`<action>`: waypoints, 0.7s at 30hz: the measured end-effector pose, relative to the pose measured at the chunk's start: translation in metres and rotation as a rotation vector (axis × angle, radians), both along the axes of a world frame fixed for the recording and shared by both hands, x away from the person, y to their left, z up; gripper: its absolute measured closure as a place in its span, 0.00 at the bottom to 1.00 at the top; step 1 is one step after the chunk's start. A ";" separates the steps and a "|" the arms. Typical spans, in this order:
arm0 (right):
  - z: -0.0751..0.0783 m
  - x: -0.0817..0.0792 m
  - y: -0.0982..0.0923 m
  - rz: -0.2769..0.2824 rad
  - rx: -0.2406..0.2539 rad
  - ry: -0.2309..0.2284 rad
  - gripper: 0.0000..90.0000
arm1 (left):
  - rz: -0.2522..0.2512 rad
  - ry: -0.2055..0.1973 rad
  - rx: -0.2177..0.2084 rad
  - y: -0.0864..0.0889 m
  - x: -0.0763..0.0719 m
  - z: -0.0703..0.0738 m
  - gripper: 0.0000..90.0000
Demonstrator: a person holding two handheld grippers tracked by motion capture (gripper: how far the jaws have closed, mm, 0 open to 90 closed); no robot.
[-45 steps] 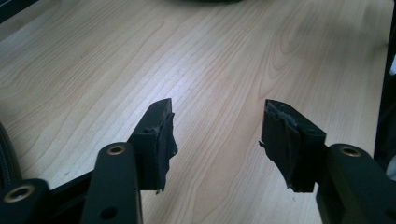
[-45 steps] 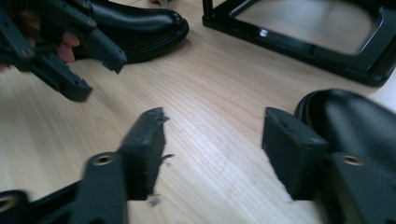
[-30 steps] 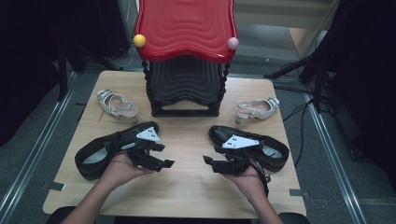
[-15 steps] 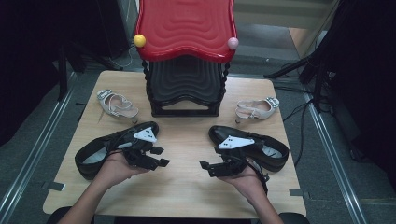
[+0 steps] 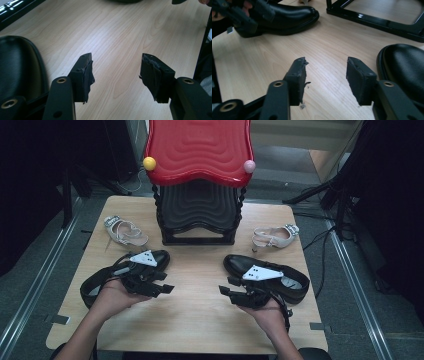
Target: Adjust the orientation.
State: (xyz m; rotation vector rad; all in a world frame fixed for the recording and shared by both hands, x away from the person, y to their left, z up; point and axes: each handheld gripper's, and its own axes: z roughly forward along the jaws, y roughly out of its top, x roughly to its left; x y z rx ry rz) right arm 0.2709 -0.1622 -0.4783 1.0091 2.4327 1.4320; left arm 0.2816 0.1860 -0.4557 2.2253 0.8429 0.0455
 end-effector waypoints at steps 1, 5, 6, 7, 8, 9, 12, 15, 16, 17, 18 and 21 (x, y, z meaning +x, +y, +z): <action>-0.001 0.000 0.000 0.006 -0.001 0.001 0.59 | 0.014 -0.004 -0.001 0.004 0.000 0.002 0.48; 0.000 -0.001 0.003 0.007 -0.035 0.012 0.62 | 0.023 0.000 -0.010 0.009 0.001 0.004 0.48; 0.001 -0.001 0.003 0.013 -0.045 0.018 0.63 | 0.025 -0.001 -0.010 0.010 0.001 0.005 0.48; 0.001 -0.001 0.003 0.013 -0.045 0.018 0.63 | 0.026 -0.001 -0.006 0.012 0.001 0.006 0.48; 0.004 0.000 0.005 0.019 -0.068 0.036 0.62 | 0.027 -0.004 0.006 0.016 0.001 0.008 0.48; 0.004 0.000 0.006 0.025 -0.067 0.036 0.61 | 0.029 -0.004 0.006 0.017 0.001 0.010 0.48; 0.005 -0.001 0.006 0.050 -0.055 0.036 0.67 | 0.029 -0.007 0.017 0.021 0.000 0.013 0.48; 0.005 -0.001 0.008 0.050 -0.069 0.031 0.61 | 0.039 -0.022 0.030 0.031 -0.002 0.018 0.47; 0.005 -0.001 0.008 0.050 -0.069 0.031 0.61 | 0.057 -0.022 0.026 0.036 -0.003 0.020 0.47; 0.004 0.004 0.008 0.049 -0.063 0.081 0.61 | 0.066 -0.020 0.020 0.040 -0.003 0.020 0.47; 0.004 0.004 0.008 0.049 -0.063 0.081 0.62 | 0.082 -0.023 0.016 0.045 -0.004 0.022 0.47; 0.003 0.008 0.007 0.051 -0.038 0.093 0.65 | 0.108 -0.023 0.017 0.056 -0.007 0.025 0.47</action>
